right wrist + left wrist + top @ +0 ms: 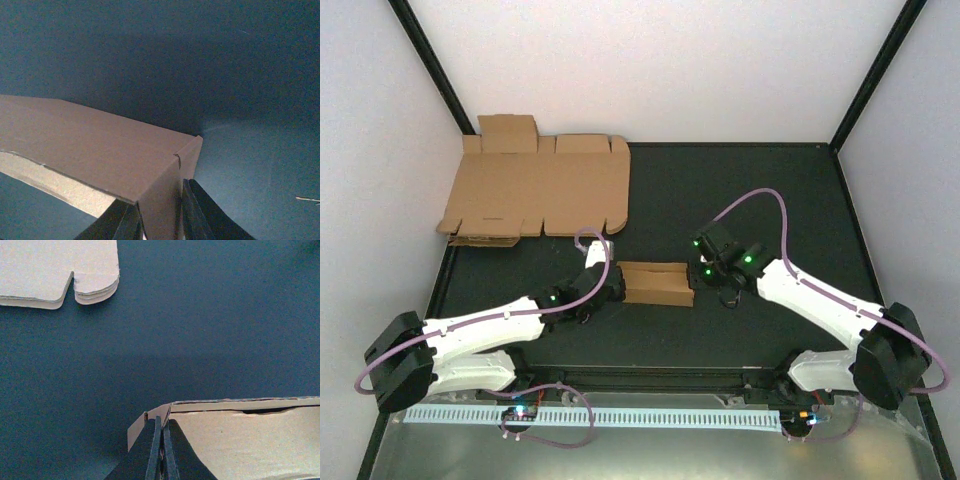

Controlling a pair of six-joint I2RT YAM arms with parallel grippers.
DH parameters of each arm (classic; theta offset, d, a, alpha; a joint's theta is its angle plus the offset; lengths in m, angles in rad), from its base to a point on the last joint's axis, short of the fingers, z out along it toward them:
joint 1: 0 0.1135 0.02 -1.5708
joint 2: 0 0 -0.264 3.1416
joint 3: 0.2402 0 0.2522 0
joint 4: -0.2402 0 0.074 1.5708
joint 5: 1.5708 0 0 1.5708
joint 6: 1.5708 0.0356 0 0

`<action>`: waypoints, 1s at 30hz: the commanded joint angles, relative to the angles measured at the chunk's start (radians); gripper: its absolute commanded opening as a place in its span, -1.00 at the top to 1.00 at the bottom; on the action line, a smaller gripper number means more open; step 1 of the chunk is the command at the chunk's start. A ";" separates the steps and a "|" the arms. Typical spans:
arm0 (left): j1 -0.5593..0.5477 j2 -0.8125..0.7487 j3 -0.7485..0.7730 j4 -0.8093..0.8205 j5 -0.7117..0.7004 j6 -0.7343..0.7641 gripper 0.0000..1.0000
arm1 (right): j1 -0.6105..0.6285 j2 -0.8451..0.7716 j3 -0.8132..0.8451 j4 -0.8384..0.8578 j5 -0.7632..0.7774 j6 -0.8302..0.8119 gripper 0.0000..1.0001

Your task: Fold the paper box

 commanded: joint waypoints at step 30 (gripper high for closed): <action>-0.016 0.037 0.013 -0.078 0.024 -0.021 0.97 | 0.007 -0.052 0.003 -0.001 -0.014 -0.008 0.73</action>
